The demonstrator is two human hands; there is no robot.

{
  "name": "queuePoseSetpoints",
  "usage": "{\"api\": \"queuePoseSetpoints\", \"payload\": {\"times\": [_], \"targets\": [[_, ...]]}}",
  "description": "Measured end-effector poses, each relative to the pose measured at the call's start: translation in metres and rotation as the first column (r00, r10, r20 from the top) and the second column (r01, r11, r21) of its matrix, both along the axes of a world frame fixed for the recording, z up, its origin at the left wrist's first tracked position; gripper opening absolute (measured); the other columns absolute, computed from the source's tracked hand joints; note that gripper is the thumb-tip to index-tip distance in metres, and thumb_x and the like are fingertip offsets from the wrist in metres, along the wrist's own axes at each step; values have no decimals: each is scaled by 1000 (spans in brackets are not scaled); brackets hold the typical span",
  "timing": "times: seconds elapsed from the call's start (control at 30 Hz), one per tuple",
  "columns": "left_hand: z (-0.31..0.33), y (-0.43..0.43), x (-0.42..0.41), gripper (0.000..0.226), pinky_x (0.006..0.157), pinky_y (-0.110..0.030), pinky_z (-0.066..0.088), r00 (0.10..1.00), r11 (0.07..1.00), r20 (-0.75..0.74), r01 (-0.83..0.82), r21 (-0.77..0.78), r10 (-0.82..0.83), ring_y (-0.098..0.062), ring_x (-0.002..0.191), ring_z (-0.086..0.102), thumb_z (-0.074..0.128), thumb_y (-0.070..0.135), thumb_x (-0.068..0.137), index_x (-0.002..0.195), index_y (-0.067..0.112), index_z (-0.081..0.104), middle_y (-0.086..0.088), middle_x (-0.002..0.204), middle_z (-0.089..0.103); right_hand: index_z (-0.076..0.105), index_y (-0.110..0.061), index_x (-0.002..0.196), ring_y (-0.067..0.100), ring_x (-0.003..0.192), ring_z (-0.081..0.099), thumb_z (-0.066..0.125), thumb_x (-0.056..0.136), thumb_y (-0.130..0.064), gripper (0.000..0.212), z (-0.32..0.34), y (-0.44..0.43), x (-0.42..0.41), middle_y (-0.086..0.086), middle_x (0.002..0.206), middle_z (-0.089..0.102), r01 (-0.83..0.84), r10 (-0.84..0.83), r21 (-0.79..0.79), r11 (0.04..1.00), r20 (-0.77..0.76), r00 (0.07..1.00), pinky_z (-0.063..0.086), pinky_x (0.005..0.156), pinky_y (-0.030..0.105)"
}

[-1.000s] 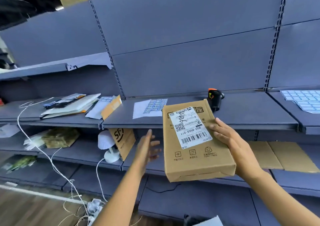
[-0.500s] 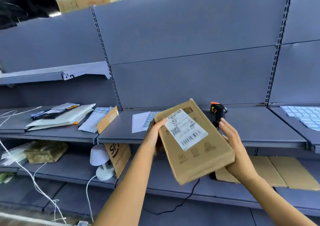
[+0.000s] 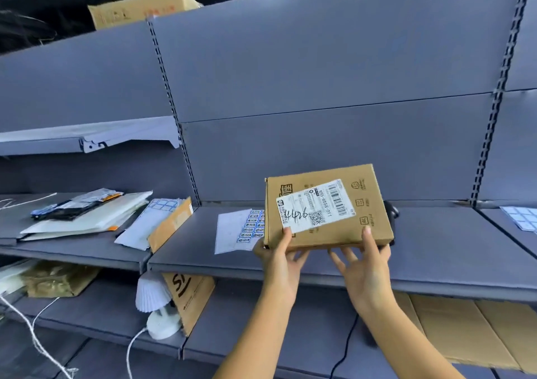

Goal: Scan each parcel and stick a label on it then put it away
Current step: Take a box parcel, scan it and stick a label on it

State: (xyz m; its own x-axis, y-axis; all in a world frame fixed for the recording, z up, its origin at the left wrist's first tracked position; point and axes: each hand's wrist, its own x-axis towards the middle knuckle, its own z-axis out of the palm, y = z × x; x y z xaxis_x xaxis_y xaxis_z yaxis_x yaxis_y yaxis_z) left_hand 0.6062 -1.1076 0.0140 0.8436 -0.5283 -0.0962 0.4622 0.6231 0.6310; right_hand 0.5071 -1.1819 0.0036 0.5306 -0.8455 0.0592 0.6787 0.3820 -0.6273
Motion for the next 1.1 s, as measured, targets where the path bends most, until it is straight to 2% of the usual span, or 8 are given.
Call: {"api": "queuePoseSetpoints", "payload": {"times": [0.2,0.37,0.57,0.7,0.77,0.83,0.93,1.1], "targets": [[-17,-11,56,48,75,-40,56,987,984,63,138,110,-146,-25,93,67,71,17,83,121,18,42,-12,122,64,36,-29,141,28,114,60,53,96,-23,49,3,-40,46,-2,135,56,64,-70,-97,993,-61,996,49,93,50],[6,-9,151,50,75,-35,51,927,931,256,190,311,-275,-18,79,65,63,45,73,113,16,52,-4,103,66,57,-31,113,24,89,61,53,95,-27,19,39,-88,61,3,109,62,60,-144,-334,941,-232,962,53,80,45],[18,-37,188,67,100,-39,44,572,692,468,267,670,-674,-15,113,60,72,66,65,120,30,58,5,121,65,60,-30,121,3,74,61,50,96,-35,28,59,-118,79,-6,102,68,-68,-217,-541,838,-446,868,39,51,18],[4,-60,163,20,87,-29,52,619,741,480,267,616,-622,-7,97,66,58,38,89,107,28,58,9,105,70,57,-31,126,7,92,68,50,95,-38,33,52,-122,92,-6,106,71,-114,-203,-522,845,-511,835,52,67,22],[-7,-69,159,20,82,-24,52,643,788,528,206,580,-556,-3,94,66,54,39,89,106,28,56,8,107,68,52,-25,131,9,104,64,51,92,-46,45,44,-126,93,-8,115,67,-66,-252,-505,861,-534,807,51,80,23],[-13,-75,158,25,76,-19,51,665,815,552,152,560,-503,1,92,65,54,44,87,107,30,55,12,106,67,47,-17,134,15,116,56,56,91,-45,52,30,-140,86,-6,124,59,58,-468,-563,824,-620,630,42,96,29],[-16,-86,159,23,62,-15,51,709,837,540,131,532,-454,4,84,63,51,41,92,112,31,52,15,103,63,54,-7,123,34,117,51,62,84,-41,53,-7,-166,65,17,125,55,88,-611,-606,791,-771,178,40,97,43],[-28,-103,168,24,61,-15,50,682,823,547,146,549,-485,2,88,63,50,41,93,116,33,48,10,109,63,53,0,110,34,96,54,65,83,-26,39,-38,-177,62,21,110,55,-45,-393,-395,918,-918,55,42,74,34]]}}
